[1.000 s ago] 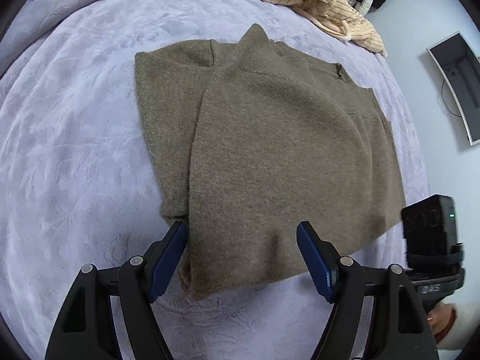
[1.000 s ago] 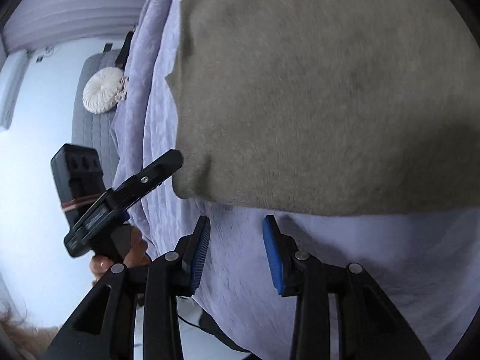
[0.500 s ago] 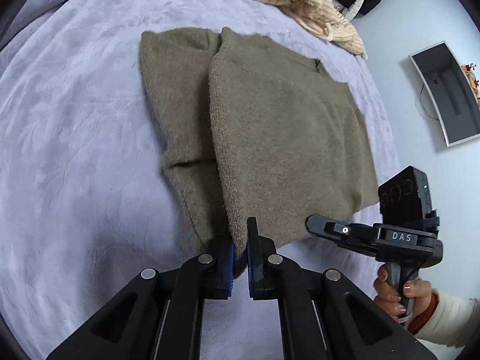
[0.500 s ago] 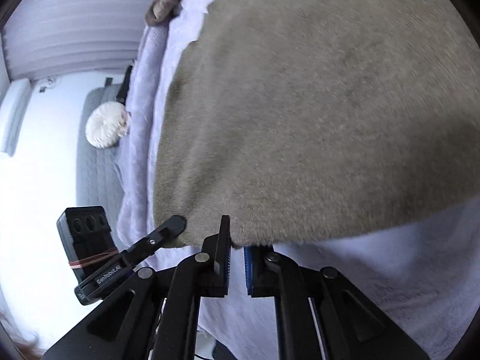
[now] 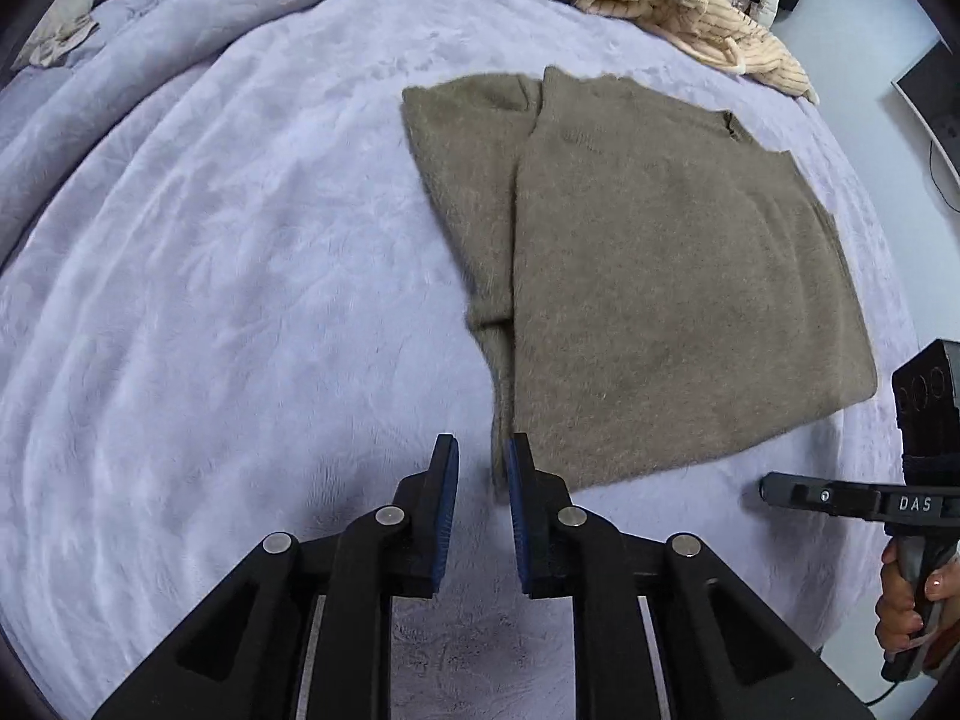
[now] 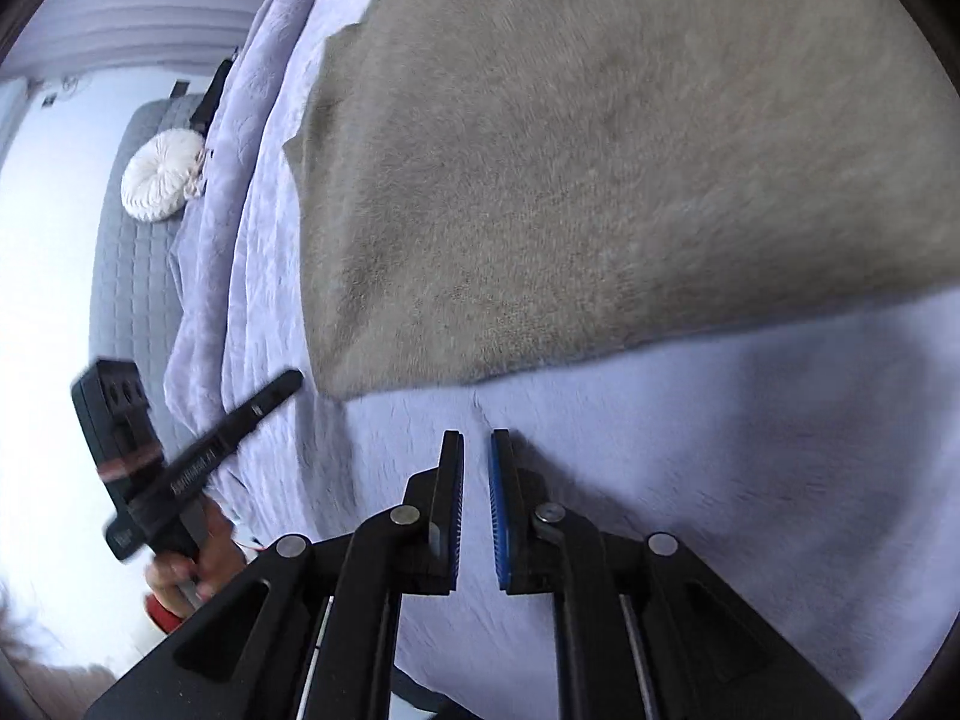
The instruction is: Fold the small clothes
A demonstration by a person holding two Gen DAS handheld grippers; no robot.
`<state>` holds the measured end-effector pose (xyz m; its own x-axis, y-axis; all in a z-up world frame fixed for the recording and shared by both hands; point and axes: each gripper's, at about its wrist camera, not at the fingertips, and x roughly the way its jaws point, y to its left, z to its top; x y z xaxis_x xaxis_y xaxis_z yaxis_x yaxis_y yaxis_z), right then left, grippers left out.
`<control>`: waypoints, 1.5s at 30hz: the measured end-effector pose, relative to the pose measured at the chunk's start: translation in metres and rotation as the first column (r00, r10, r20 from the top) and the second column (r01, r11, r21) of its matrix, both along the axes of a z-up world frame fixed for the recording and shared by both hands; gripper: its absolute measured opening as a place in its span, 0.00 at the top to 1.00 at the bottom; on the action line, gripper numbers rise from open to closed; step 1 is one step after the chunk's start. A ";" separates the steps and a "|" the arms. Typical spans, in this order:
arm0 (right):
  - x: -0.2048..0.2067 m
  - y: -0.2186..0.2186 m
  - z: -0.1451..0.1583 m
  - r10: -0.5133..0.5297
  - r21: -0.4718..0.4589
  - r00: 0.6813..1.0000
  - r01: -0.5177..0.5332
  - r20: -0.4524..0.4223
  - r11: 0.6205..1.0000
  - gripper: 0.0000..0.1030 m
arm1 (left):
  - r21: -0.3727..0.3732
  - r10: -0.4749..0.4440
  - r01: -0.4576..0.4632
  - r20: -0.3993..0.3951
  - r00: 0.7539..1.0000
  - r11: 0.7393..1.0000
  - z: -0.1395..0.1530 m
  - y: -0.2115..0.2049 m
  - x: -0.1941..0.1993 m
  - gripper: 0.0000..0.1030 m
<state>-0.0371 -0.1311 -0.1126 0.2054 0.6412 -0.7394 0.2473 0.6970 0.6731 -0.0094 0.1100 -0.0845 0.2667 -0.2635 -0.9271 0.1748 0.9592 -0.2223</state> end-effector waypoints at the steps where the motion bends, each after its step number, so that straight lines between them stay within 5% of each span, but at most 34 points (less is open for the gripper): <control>1: -0.005 -0.010 0.005 0.007 -0.017 1.000 -0.007 0.017 1.000 0.89 | -0.012 -0.001 0.002 0.018 1.000 1.000 0.007 -0.003 0.007 0.83; 3: -0.010 -0.029 0.018 0.069 -0.067 0.997 -0.066 0.042 0.996 0.89 | -0.036 -0.010 0.012 0.056 0.998 0.999 0.018 -0.012 0.025 0.83; 9: 0.005 -0.079 0.050 -0.020 -0.165 0.990 0.043 0.139 0.985 0.89 | -0.083 -0.014 0.024 0.121 0.993 0.996 0.026 -0.064 0.099 0.83; 16: 0.059 -0.138 0.075 -0.047 -0.368 0.972 0.131 0.229 0.921 0.89 | 0.038 0.110 -0.114 0.090 0.990 0.993 -0.018 -0.088 0.151 0.83; 21: 0.098 -0.174 0.056 -0.026 -0.510 0.978 0.132 0.209 0.850 0.90 | 0.055 0.115 -0.120 0.088 0.989 0.991 -0.040 -0.085 0.148 0.83; 23: 0.102 -0.193 0.043 -0.048 -0.495 0.978 0.145 0.203 0.857 0.99 | 0.070 0.105 -0.112 0.099 0.990 0.991 -0.041 -0.088 0.146 0.83; 25: 0.100 -0.209 0.043 -0.090 -0.537 0.972 0.196 0.217 0.821 1.00 | 0.078 0.084 -0.092 0.103 0.991 0.993 -0.040 -0.087 0.142 0.83; 30: 0.081 -0.239 0.052 -0.162 -0.528 0.971 0.231 0.175 0.817 0.99 | 0.141 0.094 -0.108 0.103 0.990 0.984 -0.025 -0.066 0.126 0.83; 38: 0.037 -0.165 0.075 0.043 -0.443 0.984 0.039 0.174 0.895 0.97 | 0.052 -0.012 0.008 0.078 0.997 0.999 0.006 -0.069 0.052 0.83; 42: 0.025 -0.127 0.055 0.136 -0.457 0.983 -0.067 0.120 0.887 0.97 | 0.109 -0.045 0.044 0.006 0.999 0.993 -0.020 -0.082 0.022 0.83; 45: 0.009 -0.131 0.030 0.119 -0.474 0.991 -0.078 0.057 0.877 0.97 | 0.080 -0.017 0.019 -0.026 1.000 0.997 -0.041 -0.072 0.005 0.83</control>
<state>-0.0277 -0.2619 -0.0826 0.2325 0.2422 -0.9420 0.1192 0.9541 0.2747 -0.0043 0.0385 -0.1256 0.2390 -0.1926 -0.9517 0.1876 0.9708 -0.1493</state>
